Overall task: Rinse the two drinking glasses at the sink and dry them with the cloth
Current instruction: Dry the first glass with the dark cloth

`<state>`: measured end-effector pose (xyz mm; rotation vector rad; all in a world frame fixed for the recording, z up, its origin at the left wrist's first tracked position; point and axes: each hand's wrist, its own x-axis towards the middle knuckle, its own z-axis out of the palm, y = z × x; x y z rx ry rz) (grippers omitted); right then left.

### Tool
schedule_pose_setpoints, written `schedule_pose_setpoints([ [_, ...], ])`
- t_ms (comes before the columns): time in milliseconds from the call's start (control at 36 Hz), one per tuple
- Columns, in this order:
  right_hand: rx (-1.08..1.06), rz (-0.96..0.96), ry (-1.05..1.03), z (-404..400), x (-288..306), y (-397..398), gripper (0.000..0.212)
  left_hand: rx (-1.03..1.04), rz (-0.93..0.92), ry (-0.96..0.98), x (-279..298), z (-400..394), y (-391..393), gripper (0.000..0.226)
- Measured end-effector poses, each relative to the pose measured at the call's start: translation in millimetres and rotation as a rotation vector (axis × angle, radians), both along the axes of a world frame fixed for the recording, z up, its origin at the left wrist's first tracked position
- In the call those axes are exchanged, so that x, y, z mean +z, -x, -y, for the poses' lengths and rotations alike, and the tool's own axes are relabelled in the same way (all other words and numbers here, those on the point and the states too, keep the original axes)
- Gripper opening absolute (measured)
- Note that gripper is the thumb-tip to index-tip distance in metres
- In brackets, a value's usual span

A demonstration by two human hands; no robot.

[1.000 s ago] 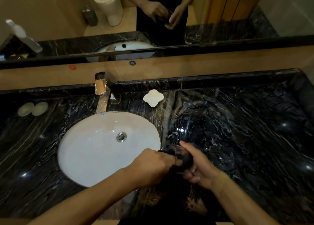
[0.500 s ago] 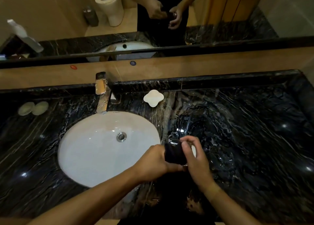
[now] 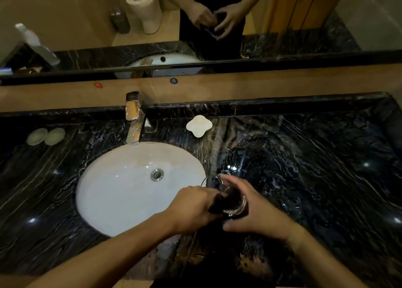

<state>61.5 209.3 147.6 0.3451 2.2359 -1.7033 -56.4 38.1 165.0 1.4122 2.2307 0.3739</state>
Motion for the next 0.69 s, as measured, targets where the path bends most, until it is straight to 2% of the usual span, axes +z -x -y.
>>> schedule_pose_setpoints([
  [56, 0.12, -0.079, -0.383, 4.0, -2.7, 1.7, 0.103, 0.077, 0.1, 0.022, 3.8, -5.4, -0.9, 0.022],
  [111, 0.113, -0.178, -0.636, 11.5, -2.9, 5.9, 0.1, 0.121, 0.178, 0.039, 6.8, -8.6, -2.2, 0.02],
  [194, 0.068, -0.166, -0.666, 14.2, 0.5, 10.2, 0.095, 0.098, 0.165, 0.056, 11.4, -10.5, -3.7, 0.021],
  [250, 0.075, -0.133, -0.603, 8.8, 4.7, 11.0, 0.093, 0.028, 0.129, 0.044, 10.9, -8.3, -3.0, 0.024],
  [361, 0.182, -0.01, -0.255, -7.1, 9.8, 9.9, 0.088, -0.274, -0.098, -0.016, 5.9, 2.5, 1.5, 0.024],
  [472, 0.354, 0.052, -0.035, -22.5, 15.8, 11.3, 0.085, -0.515, -0.241, -0.194, 8.5, 8.3, 5.3, 0.024],
  [528, 0.406, 0.066, 0.018, -30.5, 17.4, 13.2, 0.082, -0.521, -0.229, -0.3, 13.0, 8.5, 10.6, 0.02],
  [611, 0.366, 0.079, 0.136, -43.5, 10.0, 10.5, 0.087, -0.454, -0.183, -0.39, 17.0, 10.0, 20.2, 0.02],
  [694, 0.213, 0.139, 0.382, -51.7, 1.1, 1.1, 0.086, -0.204, -0.153, -0.457, 19.2, 15.0, 32.3, 0.034],
])
